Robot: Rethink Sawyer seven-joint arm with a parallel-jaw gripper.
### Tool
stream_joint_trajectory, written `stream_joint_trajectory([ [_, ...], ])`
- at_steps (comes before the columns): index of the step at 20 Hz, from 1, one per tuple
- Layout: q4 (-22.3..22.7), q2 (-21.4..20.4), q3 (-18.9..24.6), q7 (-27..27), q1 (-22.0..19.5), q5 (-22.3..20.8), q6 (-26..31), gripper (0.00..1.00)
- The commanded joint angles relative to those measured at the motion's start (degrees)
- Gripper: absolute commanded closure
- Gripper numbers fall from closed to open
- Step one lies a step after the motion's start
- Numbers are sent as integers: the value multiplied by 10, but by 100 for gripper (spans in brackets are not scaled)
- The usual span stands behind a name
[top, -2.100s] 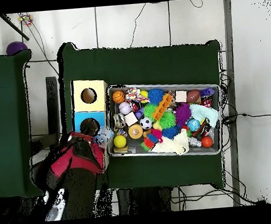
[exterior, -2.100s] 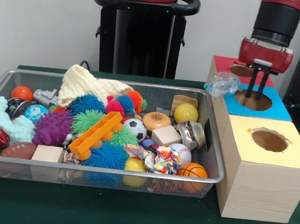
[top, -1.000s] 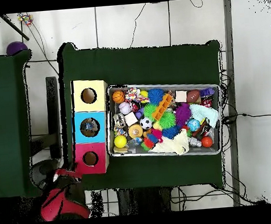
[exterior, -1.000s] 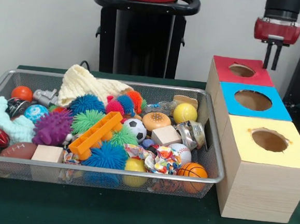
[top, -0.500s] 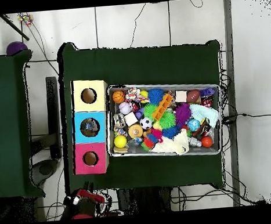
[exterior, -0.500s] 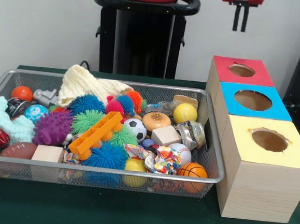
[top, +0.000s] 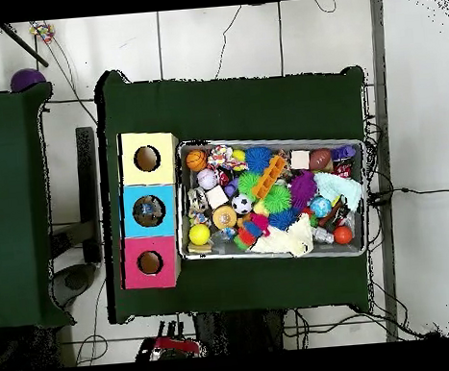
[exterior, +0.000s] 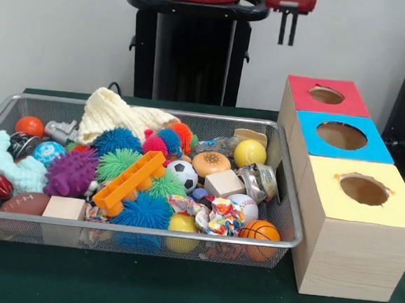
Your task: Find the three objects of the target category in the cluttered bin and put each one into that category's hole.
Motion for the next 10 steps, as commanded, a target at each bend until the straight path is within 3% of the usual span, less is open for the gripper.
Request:
stream_joint_trajectory([
  [1,-92,263,-70,-74,-33,-47,-194,100],
  [6,-65,336,-107,-107,-13,-45,-319,100],
  [10,-6,410,-162,-99,61,-8,-417,100],
])
